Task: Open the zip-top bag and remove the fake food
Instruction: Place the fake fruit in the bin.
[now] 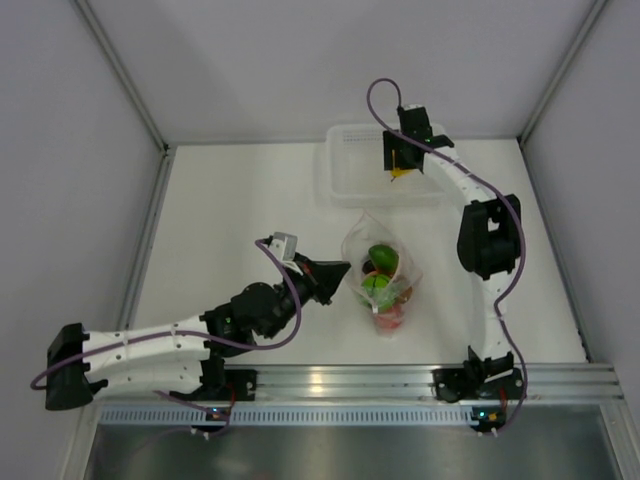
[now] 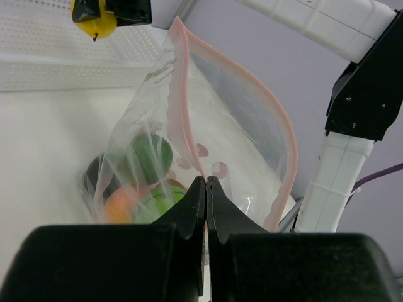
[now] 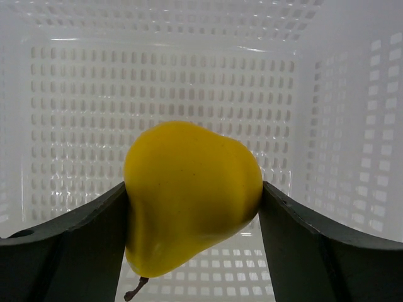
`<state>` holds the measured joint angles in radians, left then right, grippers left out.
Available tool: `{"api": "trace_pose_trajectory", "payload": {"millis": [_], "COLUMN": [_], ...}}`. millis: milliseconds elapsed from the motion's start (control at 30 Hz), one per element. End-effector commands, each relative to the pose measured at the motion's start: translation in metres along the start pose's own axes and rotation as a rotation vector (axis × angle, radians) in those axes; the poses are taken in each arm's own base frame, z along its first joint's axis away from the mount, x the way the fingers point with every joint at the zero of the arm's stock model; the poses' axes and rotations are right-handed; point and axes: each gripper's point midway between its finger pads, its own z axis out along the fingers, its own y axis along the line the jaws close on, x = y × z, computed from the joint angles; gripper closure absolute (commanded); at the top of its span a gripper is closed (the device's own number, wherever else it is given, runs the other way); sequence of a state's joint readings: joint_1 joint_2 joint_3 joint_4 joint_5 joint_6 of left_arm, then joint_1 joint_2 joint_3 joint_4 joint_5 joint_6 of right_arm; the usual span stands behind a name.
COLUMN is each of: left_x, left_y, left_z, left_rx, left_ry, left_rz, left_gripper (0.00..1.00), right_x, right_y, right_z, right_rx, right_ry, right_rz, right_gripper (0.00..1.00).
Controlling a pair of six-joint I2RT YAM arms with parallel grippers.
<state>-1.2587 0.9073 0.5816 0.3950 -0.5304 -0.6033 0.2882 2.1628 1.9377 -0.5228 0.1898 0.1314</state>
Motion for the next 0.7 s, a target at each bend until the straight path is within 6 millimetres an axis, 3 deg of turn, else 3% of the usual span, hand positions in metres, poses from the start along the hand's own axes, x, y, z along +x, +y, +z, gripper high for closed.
{"api": "trace_pose_trajectory", "payload": {"millis": [0,133,233,333,400,633,667], "left_x": [-0.020,-0.022,-0.022,-0.021,-0.020,-0.020,-0.021], "left_y": [-0.021,-0.021,-0.023,-0.024,-0.023,-0.023,-0.024], "left_z": [0.000,-0.002,-0.002,-0.001,-0.001,-0.002,-0.002], "left_rx": [0.059,0.060,0.066,0.071,0.072,0.073,0.074], "left_ry": [-0.039,-0.042,-0.040,-0.035,-0.031,-0.032,-0.033], "left_rz": [-0.047,-0.046,-0.045,-0.042,-0.040,-0.038,-0.037], "left_gripper": [1.00,1.00,1.00,1.00,1.00,1.00,1.00], "right_x": [-0.034,-0.037,-0.046,-0.055,-0.059,-0.056,-0.056], "right_y": [-0.008,-0.008,-0.006,-0.005,-0.004,-0.006,-0.005], "right_z": [-0.003,-0.005,-0.014,-0.024,-0.029,-0.024,-0.023], "right_rx": [0.017,0.012,-0.006,-0.023,-0.028,-0.031,-0.036], "right_ry": [-0.083,-0.088,-0.103,-0.122,-0.133,-0.120,-0.119], "right_rz": [-0.011,-0.010,-0.010,-0.009,-0.010,-0.014,-0.014], "right_gripper": [0.74,0.52,0.40,0.37,0.24,0.20,0.12]}}
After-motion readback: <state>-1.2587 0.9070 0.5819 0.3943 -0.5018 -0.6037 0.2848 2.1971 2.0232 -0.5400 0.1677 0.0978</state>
